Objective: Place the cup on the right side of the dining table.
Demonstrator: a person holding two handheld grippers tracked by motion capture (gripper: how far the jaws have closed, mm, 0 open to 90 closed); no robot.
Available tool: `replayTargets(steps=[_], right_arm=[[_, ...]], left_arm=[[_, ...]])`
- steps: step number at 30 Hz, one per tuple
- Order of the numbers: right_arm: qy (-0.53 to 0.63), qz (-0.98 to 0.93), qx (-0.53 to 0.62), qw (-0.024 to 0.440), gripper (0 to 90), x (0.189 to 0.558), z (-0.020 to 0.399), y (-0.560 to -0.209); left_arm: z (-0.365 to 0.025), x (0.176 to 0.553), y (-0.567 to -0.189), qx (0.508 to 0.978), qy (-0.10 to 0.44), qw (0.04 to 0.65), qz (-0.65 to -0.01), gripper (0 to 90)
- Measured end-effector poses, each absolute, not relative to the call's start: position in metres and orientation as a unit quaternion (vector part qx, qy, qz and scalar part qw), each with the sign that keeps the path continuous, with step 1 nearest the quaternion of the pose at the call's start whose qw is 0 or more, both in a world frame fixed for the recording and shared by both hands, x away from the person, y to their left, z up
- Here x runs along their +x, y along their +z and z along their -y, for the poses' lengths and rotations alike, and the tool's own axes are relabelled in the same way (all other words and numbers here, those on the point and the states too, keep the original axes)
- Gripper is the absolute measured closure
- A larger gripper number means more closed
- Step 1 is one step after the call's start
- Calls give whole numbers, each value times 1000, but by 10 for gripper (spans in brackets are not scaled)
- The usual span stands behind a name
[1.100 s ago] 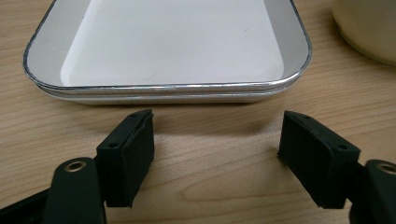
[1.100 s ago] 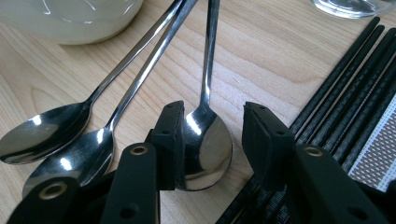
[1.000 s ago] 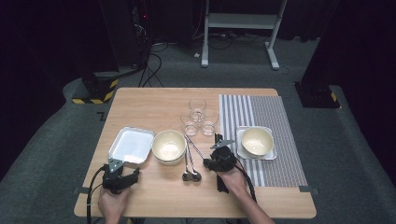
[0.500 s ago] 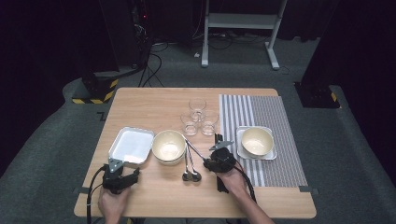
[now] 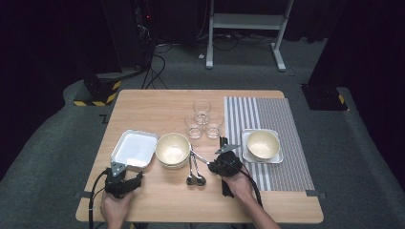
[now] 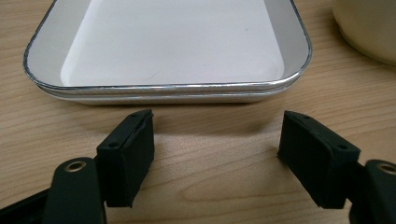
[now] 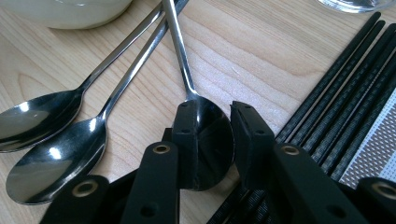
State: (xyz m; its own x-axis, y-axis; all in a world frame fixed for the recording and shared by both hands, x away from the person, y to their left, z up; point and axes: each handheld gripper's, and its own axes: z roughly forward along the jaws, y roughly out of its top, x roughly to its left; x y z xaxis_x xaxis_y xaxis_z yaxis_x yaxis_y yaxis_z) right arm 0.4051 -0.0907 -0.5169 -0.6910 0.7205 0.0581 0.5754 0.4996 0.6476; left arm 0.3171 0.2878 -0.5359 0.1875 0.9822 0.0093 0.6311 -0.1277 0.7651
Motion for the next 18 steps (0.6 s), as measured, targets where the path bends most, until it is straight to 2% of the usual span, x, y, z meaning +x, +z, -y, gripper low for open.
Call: replayTargets(steps=[18], right_arm=[[349,-848,388,93,836,406,97,-514]], left_arm=[[-288,317,-536,700,272,322,-576,267]])
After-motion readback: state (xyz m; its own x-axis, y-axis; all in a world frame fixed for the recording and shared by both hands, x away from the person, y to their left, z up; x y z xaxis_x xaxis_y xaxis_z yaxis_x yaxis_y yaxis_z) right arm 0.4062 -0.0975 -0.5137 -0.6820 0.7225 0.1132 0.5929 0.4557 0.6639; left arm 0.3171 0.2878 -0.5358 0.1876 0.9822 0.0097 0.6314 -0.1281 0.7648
